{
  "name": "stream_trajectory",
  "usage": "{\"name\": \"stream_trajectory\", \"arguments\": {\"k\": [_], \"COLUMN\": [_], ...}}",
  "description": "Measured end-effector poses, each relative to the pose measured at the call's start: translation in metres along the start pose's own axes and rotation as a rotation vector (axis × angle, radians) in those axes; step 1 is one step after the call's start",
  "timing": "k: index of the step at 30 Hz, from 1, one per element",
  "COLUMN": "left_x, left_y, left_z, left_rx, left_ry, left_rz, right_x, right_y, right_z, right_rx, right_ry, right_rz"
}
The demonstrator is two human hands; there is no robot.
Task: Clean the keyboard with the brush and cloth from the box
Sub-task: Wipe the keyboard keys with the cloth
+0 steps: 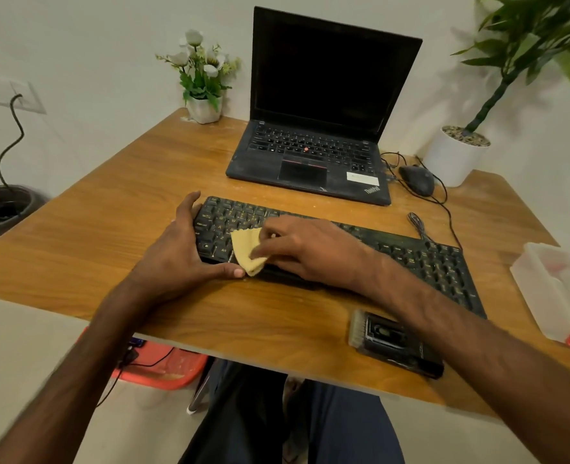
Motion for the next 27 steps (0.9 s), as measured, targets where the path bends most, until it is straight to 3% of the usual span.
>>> {"name": "stream_trajectory", "arguments": {"k": [3, 6, 11, 16, 21, 27], "left_x": [0.0, 0.0, -0.003, -0.005, -0.005, -0.005], "left_y": [0.0, 0.0, 0.0, 0.003, 0.003, 0.001], "left_z": [-0.002, -0.002, 0.004, -0.001, -0.001, -0.004], "left_rx": [-0.016, -0.024, -0.1, -0.159, -0.107, 0.081], "left_ry": [0.005, 0.008, -0.001, 0.011, 0.026, 0.021], "left_rz": [-0.003, 0.002, -0.023, -0.023, -0.017, 0.015], "right_x": [-0.038, -0.056, 0.003, 0.016, -0.054, -0.049], "right_y": [0.012, 0.014, -0.011, -0.009, 0.011, 0.01], "right_z": [0.014, 0.021, -0.002, -0.003, 0.027, 0.028], "right_rx": [-0.001, 0.046, 0.029, 0.094, 0.172, 0.128], "right_ry": [-0.05, -0.092, -0.048, -0.055, -0.13, -0.145], "right_rz": [-0.103, -0.081, 0.035, 0.033, -0.087, -0.04]}}
Point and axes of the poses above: each hand's wrist, its own x-axis towards the middle knuckle, its own y-axis out of the back of the hand, z = x × y, the point moved 1 cm from there along x, towards the middle knuckle, and after that the axes turned 2 degrees about -z, right-handed, at the moved point
